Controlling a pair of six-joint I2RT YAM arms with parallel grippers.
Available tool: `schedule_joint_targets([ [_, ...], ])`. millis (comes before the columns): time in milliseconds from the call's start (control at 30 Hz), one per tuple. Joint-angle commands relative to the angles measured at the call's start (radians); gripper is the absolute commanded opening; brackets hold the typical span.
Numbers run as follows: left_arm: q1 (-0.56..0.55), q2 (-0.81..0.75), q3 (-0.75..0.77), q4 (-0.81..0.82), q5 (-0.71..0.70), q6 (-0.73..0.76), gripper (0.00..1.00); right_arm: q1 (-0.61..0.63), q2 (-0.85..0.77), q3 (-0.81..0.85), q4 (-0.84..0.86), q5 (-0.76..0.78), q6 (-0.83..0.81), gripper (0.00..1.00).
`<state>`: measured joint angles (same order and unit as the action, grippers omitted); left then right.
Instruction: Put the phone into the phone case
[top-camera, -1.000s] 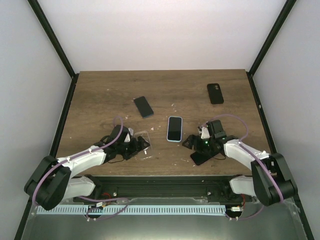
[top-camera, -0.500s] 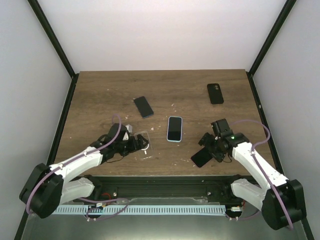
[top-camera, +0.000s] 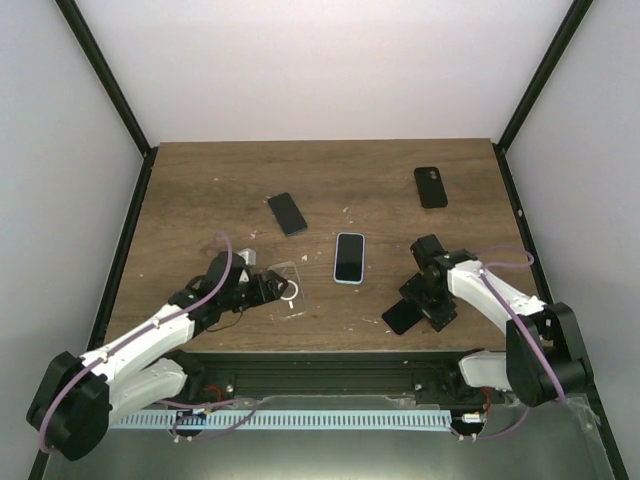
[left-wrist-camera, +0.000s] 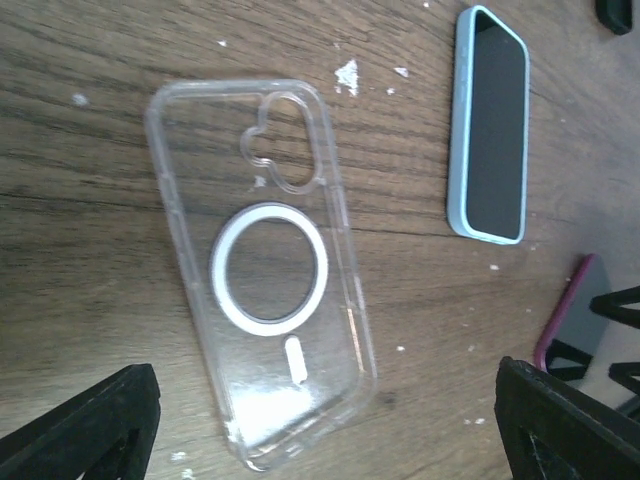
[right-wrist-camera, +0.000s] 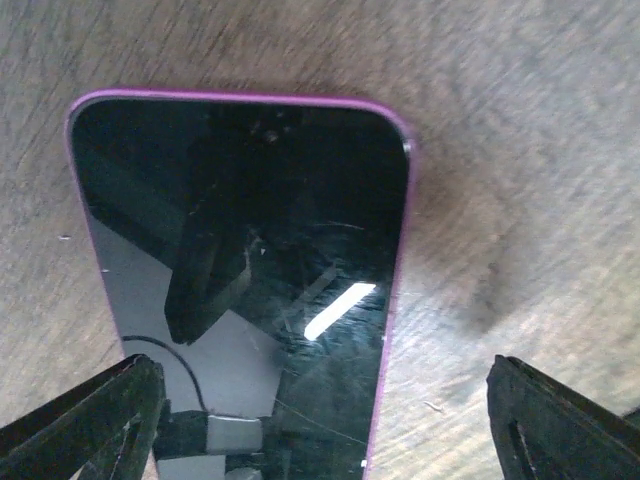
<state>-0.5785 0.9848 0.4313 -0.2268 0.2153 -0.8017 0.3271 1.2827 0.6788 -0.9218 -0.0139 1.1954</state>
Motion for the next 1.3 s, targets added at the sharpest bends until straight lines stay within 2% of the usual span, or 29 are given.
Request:
schedule_joint_targets([
  [0,0.004,-0.002,-0.013,-0.004,-0.118,0.023,0.90,0.008,-0.016,-0.034,0.112,-0.047,0.051,0.89],
  [67,0.005,0.005,-0.016,0.003,-0.198,0.007,0.87,0.008,-0.022,-0.041,0.121,-0.053,0.068,0.89],
  [167,0.014,0.021,-0.020,0.049,-0.238,0.023,0.84,0.008,-0.023,-0.045,0.127,-0.037,0.085,0.89],
  [367,0.038,0.125,0.005,0.127,-0.241,0.057,0.83,0.007,0.013,-0.039,0.184,-0.046,0.065,0.89],
  [667,0.049,0.296,0.051,0.206,-0.162,0.077,0.82,0.008,0.071,-0.040,0.181,-0.028,0.073,0.88],
  [900,0.042,0.325,0.056,0.240,-0.073,0.062,0.79,0.008,0.144,0.005,0.069,0.043,0.102,0.88],
  [1033,0.029,0.329,0.037,0.271,-0.038,0.030,0.79,0.008,0.165,-0.002,0.085,0.041,0.106,0.88],
  [1167,0.012,0.339,0.013,0.315,-0.010,0.009,0.78,0.009,0.183,0.006,0.098,0.035,0.099,0.84],
  [1267,0.005,0.359,0.012,0.331,0.007,0.008,0.77,0.009,0.177,0.008,0.117,0.039,0.081,0.77],
])
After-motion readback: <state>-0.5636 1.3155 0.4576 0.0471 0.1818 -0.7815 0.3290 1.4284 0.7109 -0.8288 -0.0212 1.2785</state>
